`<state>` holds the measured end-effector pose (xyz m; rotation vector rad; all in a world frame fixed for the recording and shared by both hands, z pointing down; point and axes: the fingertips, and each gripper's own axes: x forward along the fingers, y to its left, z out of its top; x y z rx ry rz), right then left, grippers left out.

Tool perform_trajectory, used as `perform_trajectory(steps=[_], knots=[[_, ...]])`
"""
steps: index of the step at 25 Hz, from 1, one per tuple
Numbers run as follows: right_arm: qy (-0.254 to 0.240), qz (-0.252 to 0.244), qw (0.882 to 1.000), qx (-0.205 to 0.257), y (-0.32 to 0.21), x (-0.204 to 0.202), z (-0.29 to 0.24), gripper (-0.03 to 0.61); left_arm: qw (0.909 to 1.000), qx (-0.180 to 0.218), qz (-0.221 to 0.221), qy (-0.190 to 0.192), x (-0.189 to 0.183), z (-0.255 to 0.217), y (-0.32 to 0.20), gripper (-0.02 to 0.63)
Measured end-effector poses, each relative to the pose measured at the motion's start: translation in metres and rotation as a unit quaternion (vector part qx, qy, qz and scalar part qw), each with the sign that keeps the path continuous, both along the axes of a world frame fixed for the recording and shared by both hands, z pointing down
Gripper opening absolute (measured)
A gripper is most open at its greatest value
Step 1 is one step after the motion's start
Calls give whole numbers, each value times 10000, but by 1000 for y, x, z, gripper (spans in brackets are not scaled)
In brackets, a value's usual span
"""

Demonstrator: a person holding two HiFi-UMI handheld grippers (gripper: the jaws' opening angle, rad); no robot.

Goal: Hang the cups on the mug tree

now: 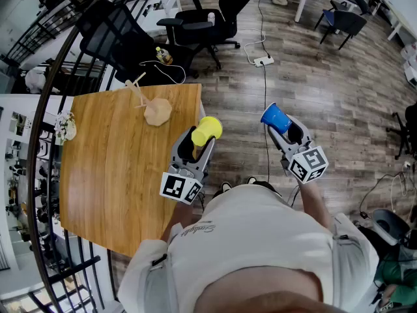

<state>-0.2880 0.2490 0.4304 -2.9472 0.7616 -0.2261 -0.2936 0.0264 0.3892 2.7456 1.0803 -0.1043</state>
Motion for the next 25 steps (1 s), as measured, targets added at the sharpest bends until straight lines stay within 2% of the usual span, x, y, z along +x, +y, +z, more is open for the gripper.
perform_trajectory(steps=[13, 20, 25], knots=[[219, 283, 9992, -195, -16, -3, -9, 238, 9999, -99, 65, 66, 4, 12, -33, 258], [53, 330, 9991, -252, -8, -6, -1, 239, 9997, -188, 38, -126, 11, 25, -23, 258], [-100, 213, 9997, -89, 8, 9, 21, 239, 9999, 9, -3, -139, 25, 26, -5, 258]])
